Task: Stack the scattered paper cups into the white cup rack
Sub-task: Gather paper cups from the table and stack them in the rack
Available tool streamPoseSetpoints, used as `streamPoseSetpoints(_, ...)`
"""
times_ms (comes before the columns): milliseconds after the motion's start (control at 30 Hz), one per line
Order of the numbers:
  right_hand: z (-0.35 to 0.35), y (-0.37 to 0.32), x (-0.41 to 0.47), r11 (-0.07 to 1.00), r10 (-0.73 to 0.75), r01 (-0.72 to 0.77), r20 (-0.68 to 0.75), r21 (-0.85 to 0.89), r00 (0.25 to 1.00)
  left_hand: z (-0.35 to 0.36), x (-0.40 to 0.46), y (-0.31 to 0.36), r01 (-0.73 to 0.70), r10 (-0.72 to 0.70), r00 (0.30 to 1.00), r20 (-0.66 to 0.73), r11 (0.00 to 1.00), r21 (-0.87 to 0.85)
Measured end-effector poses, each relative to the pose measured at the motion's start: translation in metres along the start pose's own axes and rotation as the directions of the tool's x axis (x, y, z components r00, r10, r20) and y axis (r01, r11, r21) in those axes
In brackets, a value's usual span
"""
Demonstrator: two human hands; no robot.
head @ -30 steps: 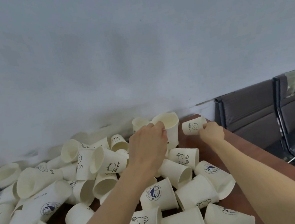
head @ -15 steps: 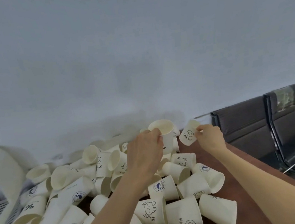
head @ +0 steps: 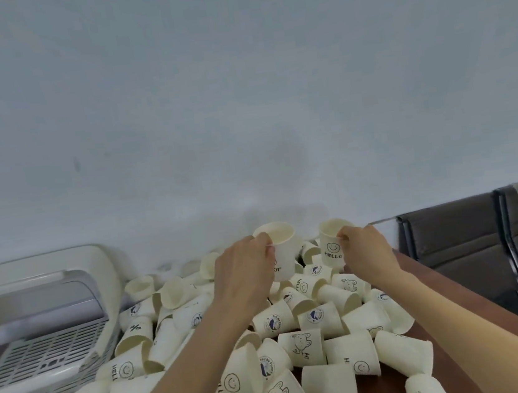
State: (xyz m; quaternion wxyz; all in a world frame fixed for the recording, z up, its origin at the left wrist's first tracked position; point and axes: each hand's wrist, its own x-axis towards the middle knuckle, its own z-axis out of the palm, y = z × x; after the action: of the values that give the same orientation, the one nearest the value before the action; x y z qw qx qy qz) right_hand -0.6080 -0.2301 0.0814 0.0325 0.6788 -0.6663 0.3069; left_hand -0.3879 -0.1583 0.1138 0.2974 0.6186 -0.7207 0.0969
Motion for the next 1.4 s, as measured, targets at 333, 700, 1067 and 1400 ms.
streamPoseSetpoints(333, -0.006, -0.07, -0.039, 0.983, -0.176, 0.177, 0.011, -0.058, 0.984, -0.044, -0.043, -0.052, 0.074, -0.073, 0.997, -0.039, 0.997, 0.02)
streamPoseSetpoints(700, 0.006, -0.154, -0.084, 0.912, -0.396, 0.396, 0.015, -0.105, 0.918, -0.076, -0.094, -0.126, 0.162, -0.157, 0.985, -0.076, 0.985, 0.056)
streamPoseSetpoints(1067, 0.04, -0.237, -0.112, 0.887, -0.46, 0.462, 0.045, -0.017, 0.886, -0.094, -0.126, -0.207, 0.238, -0.231, 0.969, -0.089, 0.968, 0.078)
streamPoseSetpoints(1400, 0.077, -0.304, -0.123, 0.786, -0.617, 0.61, 0.077, 0.096, 0.783, -0.102, -0.137, -0.275, 0.367, -0.349, 0.928, -0.127, 0.916, 0.162)
